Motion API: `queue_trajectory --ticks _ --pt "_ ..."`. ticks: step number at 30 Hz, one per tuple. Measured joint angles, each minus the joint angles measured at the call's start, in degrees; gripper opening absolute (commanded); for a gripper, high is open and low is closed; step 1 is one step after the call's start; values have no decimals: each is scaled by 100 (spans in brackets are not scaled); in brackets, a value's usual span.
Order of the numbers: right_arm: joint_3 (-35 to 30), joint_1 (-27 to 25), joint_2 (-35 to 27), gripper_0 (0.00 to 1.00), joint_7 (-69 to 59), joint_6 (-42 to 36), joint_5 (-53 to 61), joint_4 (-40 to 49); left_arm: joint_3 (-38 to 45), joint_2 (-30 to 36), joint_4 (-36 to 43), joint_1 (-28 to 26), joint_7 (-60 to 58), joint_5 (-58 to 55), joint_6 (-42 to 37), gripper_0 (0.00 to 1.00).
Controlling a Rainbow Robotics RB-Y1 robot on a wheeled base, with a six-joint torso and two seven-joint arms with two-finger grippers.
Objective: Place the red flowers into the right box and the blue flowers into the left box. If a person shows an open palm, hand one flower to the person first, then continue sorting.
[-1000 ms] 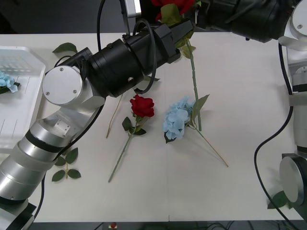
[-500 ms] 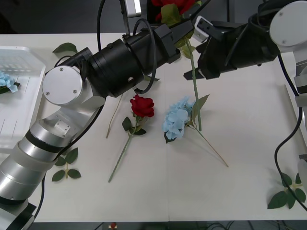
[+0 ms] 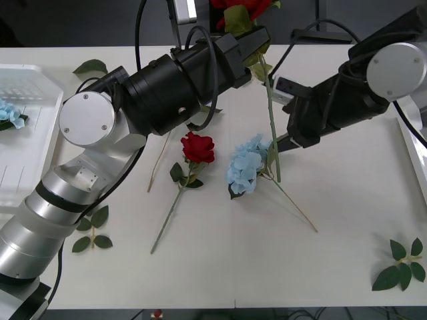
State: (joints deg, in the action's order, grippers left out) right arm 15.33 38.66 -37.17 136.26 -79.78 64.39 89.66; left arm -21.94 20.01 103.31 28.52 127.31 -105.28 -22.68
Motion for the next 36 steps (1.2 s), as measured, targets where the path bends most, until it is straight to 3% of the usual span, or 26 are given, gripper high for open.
queue_trajectory --ticks 8,13,19,28,36 --pt "-297 -741 -504 100 66 945 2030 1 0 -4 2 -3 0 0 0 0" --pt "-739 -1435 -548 100 171 1088 2920 2 0 -4 2 -4 1 -1 0 0" --pt "-710 -1990 -552 100 244 1325 4178 -99 0 -5 3 -7 1 -2 0 0" --pt "-586 -2264 -552 100 244 946 6076 -849 0 -5 5 -23 1 -3 -1 0" --pt "-586 -2287 -400 100 244 885 7006 -883 0 -5 5 -25 3 -3 -1 0"
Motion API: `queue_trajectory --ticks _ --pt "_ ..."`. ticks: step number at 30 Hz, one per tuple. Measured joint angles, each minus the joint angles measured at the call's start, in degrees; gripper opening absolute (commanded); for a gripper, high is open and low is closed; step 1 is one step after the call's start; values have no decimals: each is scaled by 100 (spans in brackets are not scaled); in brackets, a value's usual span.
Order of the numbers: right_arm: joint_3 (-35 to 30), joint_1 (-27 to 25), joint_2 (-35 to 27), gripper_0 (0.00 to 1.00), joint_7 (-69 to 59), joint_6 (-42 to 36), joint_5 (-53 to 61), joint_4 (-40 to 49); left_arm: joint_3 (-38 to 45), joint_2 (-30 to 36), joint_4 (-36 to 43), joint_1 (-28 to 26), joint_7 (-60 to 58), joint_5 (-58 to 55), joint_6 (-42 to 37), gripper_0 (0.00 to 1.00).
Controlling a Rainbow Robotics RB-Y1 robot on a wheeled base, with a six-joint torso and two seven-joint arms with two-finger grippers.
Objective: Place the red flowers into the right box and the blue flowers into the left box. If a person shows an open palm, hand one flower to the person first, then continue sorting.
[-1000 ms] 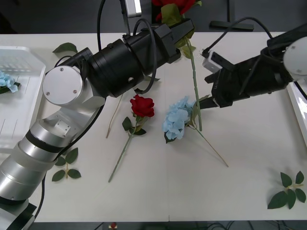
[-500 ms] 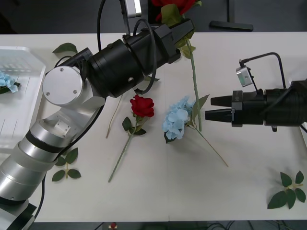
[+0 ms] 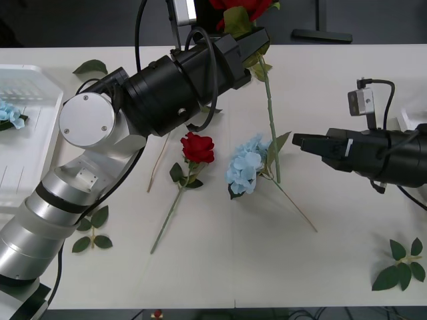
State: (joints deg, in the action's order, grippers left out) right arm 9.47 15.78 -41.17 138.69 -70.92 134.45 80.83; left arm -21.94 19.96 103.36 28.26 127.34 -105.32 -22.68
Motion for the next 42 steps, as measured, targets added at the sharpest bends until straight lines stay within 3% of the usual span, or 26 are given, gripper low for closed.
queue_trajectory --ticks 17,27,36,37,39,41,42 --pt "-217 -457 1221 100 0 117 240 569 0 0 0 -1 4 0 0 0" --pt "-545 -457 1837 100 -1 722 -808 1194 0 -1 0 -2 4 0 0 0" --pt "84 -457 1836 68 -6 1396 -1092 1559 0 -4 0 -2 6 -2 0 0" --pt "80 -457 1836 58 -6 1397 -1145 1572 0 -4 0 -3 6 -2 0 0" --pt "57 -457 1836 28 -8 1398 -1157 1577 0 -4 0 -3 7 -3 0 0" --pt "18 -457 1836 7 -10 1402 -1157 1577 0 -5 0 -3 7 -4 0 0" --pt "-3 -457 1836 1 -10 1404 -1157 1577 0 -5 0 -3 7 -4 0 0"
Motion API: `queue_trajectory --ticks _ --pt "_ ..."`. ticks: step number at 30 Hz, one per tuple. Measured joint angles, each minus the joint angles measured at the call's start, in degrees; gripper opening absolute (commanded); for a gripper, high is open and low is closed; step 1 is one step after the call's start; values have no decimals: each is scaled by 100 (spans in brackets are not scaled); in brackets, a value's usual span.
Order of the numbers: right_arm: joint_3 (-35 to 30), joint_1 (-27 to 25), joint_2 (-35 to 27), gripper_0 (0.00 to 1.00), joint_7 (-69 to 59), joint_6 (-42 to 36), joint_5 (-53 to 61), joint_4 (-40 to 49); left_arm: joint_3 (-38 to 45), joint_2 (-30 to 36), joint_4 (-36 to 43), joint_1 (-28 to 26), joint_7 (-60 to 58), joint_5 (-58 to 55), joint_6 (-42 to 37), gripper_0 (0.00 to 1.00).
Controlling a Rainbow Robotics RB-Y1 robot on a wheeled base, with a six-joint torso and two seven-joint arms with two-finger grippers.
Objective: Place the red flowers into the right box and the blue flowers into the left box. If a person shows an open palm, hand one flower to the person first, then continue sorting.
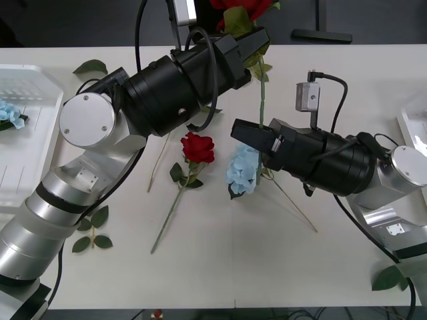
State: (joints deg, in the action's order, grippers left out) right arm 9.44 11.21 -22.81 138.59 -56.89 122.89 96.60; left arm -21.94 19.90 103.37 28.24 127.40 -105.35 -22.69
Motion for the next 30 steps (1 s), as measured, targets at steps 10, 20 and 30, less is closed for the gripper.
queue_trajectory --ticks 10,20,30 --pt "-43 0 0 0 -4 134 0 1 0 -2 0 -1 1 -2 0 0" --pt "-43 0 0 0 -4 134 0 2 0 -2 0 -3 3 -2 0 0" --pt "-44 0 0 0 -4 134 0 2 0 -2 0 -3 4 -7 0 0"
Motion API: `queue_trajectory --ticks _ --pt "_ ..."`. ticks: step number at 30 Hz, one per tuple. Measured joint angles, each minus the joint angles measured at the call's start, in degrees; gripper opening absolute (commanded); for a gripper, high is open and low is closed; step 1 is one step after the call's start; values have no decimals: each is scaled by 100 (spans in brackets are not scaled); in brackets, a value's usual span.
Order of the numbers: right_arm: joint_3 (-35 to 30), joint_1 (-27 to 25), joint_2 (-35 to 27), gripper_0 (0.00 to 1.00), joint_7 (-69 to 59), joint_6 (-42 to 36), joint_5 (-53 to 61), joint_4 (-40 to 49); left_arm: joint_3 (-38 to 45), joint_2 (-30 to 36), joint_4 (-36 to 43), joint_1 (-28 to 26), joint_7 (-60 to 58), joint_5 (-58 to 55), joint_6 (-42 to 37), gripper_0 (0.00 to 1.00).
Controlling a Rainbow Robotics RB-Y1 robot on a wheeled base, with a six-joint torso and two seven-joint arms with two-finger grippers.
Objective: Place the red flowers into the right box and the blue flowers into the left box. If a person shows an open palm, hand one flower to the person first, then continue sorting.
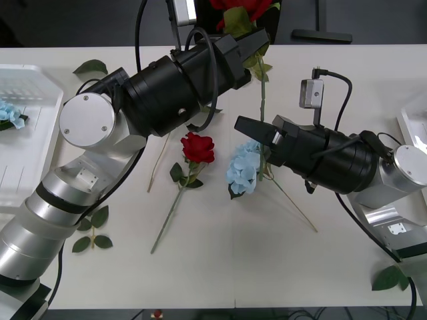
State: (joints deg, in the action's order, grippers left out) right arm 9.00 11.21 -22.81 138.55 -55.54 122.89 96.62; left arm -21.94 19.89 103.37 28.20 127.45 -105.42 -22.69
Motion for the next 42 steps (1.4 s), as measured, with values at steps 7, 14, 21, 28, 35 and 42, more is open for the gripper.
queue_trajectory --ticks 7,14,21,28,35,42 --pt "0 0 0 0 0 5 0 0 0 0 0 -3 1 -7 0 72" --pt "0 0 0 0 0 9 0 0 0 0 0 -5 2 -143 -179 100" --pt "-1 0 0 0 0 44 0 0 4 196 85 -82 3 -358 -453 100" --pt "-144 0 -32 0 0 41 -167 9 734 786 128 -349 3 -413 -1799 100" --pt "-641 1 -608 0 -43 38 -1634 253 1731 1191 -135 -442 1 -53 -3158 100" --pt "-999 1 -1634 0 -342 37 -3134 259 2497 1283 -601 -322 -27 1097 -4368 100"
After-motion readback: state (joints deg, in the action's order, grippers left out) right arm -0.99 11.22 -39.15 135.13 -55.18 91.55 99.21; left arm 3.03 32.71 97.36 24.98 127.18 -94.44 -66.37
